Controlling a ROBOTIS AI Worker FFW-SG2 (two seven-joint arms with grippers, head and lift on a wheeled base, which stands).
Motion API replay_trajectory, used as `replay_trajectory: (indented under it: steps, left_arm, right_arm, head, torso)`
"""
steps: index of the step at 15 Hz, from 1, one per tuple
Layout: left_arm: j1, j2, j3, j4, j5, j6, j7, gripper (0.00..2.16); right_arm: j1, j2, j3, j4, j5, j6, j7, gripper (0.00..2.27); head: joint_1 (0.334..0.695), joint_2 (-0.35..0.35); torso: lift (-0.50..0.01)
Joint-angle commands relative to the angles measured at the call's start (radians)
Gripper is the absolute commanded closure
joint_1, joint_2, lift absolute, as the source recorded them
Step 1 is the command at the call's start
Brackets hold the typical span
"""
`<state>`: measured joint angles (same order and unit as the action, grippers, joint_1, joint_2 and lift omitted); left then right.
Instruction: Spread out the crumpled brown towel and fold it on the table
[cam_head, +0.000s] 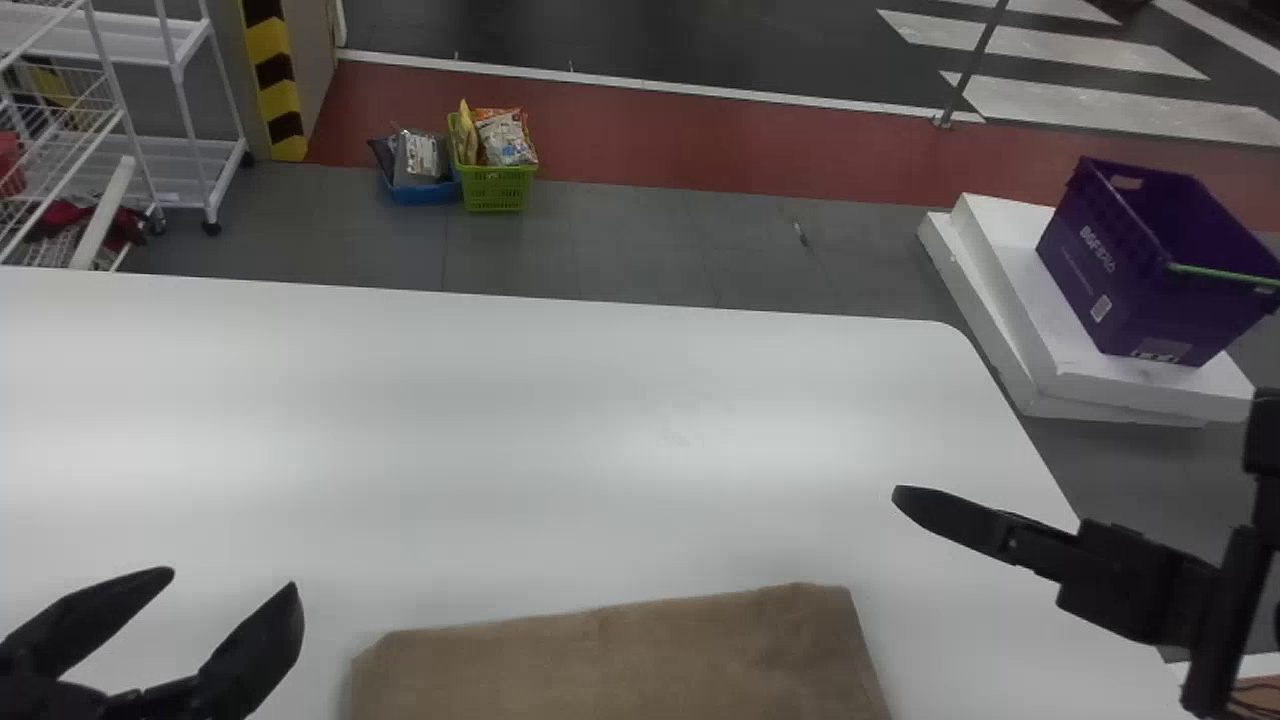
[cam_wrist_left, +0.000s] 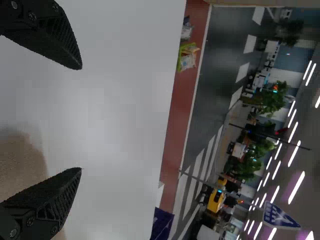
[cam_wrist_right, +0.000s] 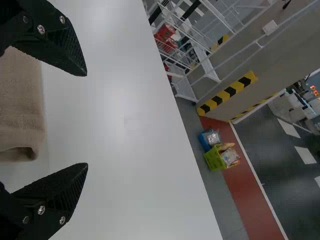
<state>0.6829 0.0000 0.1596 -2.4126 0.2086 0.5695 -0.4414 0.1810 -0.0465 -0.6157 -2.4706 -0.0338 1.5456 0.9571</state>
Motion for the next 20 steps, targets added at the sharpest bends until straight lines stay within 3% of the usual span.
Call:
replay_trajectory:
  steps: [1,5,9,15,20]
  left_arm:
    - [0.0,-0.003,0.005,0.056,0.025,-0.156,0.018,0.09]
    - [-0.003,-0.003,0.006,0.102,0.035,-0.328,0.047,0.12]
    - [-0.003,-0.003,0.011,0.115,0.031,-0.38,0.053,0.14]
    - [-0.005,-0.003,0.011,0.127,0.031,-0.392,0.052,0.14]
    - [-0.002,-0.003,0.017,0.136,0.032,-0.444,0.053,0.14]
  right_arm:
    - [0.012,-0.024,-0.001,-0.001,-0.002,0.027,0.011,0.2]
    - [0.035,-0.075,0.017,-0.005,-0.008,0.027,0.017,0.2]
    - [0.084,-0.095,0.024,0.013,0.034,0.027,0.012,0.2]
    - [0.129,-0.095,0.097,0.104,0.081,0.027,0.003,0.22]
    - [0.123,-0.084,0.146,0.17,0.092,0.027,-0.003,0.22]
  head:
    - [0.695,-0.206]
    - [0.695,-0.179]
    - [0.695,-0.172]
    - [0.695,-0.189]
    - [0.695,-0.156]
  torso:
    - [-0.127]
    - [-0.127]
    - [-0.127]
    - [-0.127]
    - [-0.127]
